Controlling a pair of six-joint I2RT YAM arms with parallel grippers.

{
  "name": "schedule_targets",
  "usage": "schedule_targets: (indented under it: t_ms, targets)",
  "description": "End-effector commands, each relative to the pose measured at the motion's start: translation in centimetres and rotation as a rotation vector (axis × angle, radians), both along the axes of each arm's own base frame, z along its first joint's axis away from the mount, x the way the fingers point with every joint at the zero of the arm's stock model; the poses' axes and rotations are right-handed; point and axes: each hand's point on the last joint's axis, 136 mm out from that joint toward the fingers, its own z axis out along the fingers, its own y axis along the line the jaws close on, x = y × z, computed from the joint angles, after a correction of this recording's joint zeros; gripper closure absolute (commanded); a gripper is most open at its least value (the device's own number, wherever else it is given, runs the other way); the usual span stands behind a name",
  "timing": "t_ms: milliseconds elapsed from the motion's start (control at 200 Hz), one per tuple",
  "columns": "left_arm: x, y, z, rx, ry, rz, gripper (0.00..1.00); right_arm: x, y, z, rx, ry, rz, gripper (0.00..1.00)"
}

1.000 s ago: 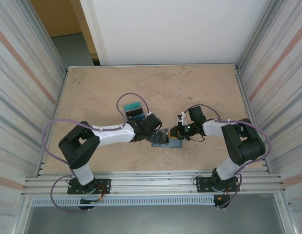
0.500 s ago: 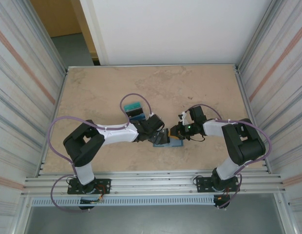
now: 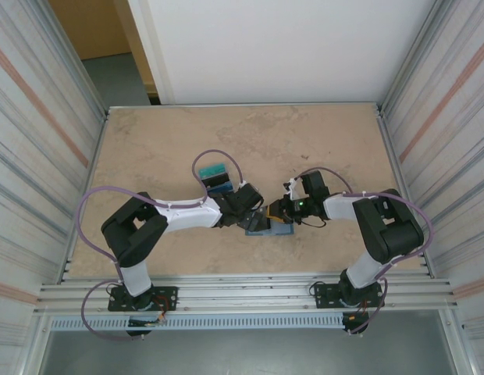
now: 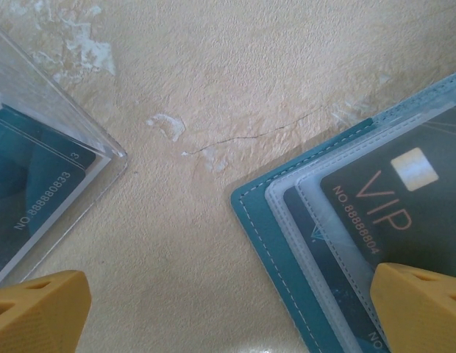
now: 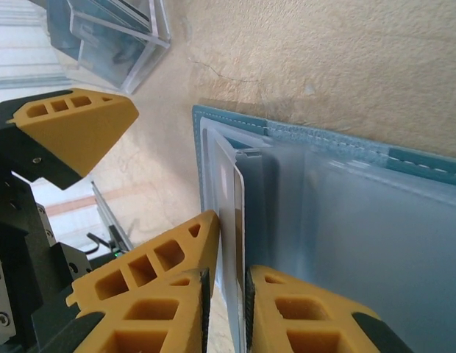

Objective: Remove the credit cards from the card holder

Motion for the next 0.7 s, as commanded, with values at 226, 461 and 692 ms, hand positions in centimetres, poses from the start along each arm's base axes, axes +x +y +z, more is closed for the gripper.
schedule_targets:
  t_ms: [226, 461, 692]
  targets:
    - [-1.7, 1.9, -2.2, 0.096, 0.063, 0.004, 0.01, 0.1, 0.8, 0.0, 0.037, 0.006, 0.005, 0.83]
    - [-1.9, 2.5, -2.3, 0.112, 0.066, 0.021, 0.01, 0.2, -0.2, 1.6, 0.058, -0.028, -0.011, 0.90]
    - [-2.0, 2.7, -2.3, 0.111, 0.070, 0.028, 0.01, -0.1, -1.9, 2.0, 0.019, -0.038, -0.027, 0.92]
